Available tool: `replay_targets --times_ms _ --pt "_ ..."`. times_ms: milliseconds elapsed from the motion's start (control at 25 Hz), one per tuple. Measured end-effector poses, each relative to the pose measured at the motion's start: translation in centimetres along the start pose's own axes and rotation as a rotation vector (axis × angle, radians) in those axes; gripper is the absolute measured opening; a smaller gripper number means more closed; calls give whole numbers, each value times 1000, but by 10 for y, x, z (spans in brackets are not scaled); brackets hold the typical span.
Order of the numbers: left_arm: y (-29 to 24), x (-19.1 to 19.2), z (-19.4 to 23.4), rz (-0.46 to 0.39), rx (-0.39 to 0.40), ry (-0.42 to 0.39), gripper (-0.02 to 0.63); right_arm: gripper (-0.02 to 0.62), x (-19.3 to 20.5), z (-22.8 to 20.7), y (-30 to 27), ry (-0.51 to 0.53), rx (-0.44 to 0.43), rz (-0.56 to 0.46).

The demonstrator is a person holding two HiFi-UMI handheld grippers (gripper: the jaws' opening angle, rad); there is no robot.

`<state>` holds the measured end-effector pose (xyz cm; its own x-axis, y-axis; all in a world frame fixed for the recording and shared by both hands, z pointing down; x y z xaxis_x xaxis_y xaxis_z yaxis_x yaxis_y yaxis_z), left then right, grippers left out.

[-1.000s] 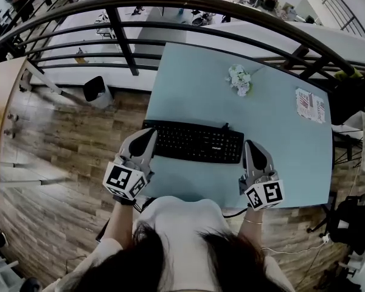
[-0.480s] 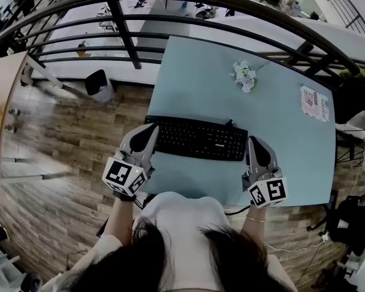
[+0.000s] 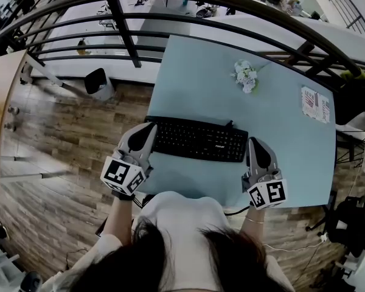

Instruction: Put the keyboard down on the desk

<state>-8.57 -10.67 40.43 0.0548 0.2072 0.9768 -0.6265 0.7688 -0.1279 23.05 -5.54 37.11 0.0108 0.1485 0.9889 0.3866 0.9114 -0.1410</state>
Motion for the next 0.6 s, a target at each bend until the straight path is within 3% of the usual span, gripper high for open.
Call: replay_targets --times_ms 600 --pt "-1 -2 6 -2 -13 -2 57 2 -2 -2 -4 -12 8 -6"
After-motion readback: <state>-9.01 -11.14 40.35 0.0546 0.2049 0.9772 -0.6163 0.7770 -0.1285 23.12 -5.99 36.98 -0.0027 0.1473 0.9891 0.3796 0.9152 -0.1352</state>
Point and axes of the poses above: the fingertips, and each gripper's own axes: y backward along the fingers, z to its left, x out of its underside, the point moved 4 cm from there along y, backward along the fingers, and after that the axes turned 3 degrees about z, right-handed, at the moved point
